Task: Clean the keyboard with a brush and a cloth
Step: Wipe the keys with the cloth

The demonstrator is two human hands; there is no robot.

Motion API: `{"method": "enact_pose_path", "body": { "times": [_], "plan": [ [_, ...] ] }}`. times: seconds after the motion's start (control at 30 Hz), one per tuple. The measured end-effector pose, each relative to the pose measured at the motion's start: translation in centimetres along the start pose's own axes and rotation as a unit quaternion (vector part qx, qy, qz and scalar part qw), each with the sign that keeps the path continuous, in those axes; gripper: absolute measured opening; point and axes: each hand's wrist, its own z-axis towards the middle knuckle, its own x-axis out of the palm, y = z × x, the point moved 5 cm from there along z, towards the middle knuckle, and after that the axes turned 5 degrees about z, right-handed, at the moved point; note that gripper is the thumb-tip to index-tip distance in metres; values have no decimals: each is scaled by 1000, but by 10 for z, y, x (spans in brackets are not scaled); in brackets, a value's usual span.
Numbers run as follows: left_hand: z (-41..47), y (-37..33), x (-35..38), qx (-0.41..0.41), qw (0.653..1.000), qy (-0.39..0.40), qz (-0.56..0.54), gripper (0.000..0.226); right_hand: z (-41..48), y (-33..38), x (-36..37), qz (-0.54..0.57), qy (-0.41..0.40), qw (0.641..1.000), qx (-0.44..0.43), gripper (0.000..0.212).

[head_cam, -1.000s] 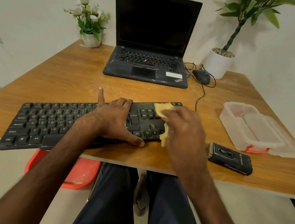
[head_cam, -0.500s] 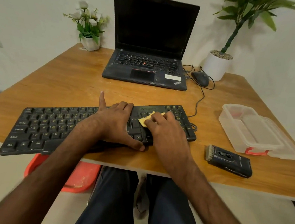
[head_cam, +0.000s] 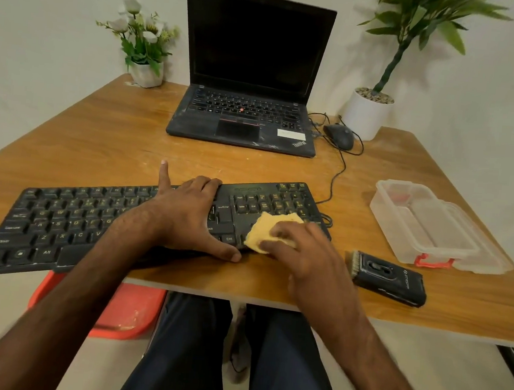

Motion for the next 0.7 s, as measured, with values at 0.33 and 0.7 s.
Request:
{"method": "enact_pose_path", "body": {
  "times": [0.33, 0.7],
  "plan": [
    [8, -7, -7, 7, 1000, 2, 7, 159, 18, 13, 20, 91, -65, 990, 85, 35],
    [22, -26, -17, 12, 1000, -24, 9, 148, 21, -9, 23, 102, -86, 977, 166, 37]
  ]
}}
